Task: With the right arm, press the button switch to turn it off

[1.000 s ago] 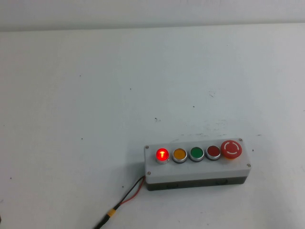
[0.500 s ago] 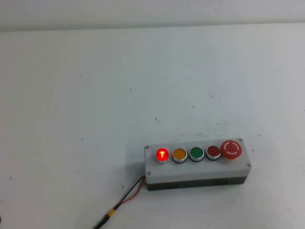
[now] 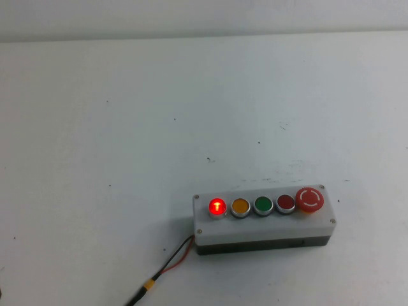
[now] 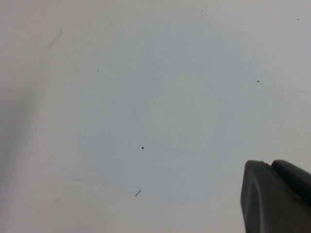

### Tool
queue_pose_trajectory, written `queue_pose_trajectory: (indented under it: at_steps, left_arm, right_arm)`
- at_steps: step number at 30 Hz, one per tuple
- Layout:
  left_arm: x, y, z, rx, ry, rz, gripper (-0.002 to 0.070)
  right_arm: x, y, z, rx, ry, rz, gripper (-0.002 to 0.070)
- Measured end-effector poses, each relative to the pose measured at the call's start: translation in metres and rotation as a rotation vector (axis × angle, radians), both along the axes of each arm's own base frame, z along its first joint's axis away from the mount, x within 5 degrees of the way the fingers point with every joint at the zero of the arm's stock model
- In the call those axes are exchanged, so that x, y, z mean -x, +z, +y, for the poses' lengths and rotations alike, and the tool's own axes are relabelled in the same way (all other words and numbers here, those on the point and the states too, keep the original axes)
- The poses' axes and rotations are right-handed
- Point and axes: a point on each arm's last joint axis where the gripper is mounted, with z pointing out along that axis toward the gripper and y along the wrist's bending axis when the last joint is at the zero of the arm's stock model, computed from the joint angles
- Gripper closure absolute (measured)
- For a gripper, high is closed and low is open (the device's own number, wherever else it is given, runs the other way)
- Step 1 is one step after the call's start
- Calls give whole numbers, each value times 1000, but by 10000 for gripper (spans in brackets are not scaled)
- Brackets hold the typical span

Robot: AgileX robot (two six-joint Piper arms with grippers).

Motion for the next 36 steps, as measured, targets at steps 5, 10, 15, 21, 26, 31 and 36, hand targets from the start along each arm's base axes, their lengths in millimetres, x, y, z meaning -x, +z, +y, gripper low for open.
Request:
queue_pose_trajectory:
  at_steps: [5,10,15,21,26,31,36]
  left_arm:
    - [0,0,0,0,0,0,677]
    - [0,0,0,0,0,0,677]
    - [0,0,0,0,0,0,677]
    - [0,0,0,0,0,0,677]
    - [0,0,0,0,0,0,677]
    - [0,0,0,0,0,0,677]
    - [0,0,0,0,0,0,677]
  right_arm:
    - [-31,-8,7,30,62,172,692]
    - [-50,-21,27,50,275,283,692]
    - [-82,-27,53,115,569,426,692]
    - [-119,-41,98,346,788,661,692]
    - [-131,-74,155,589,825,861,691]
    - [-140,-112,202,658,883,955,691]
    - [-150,-149,236,671,917,999,691]
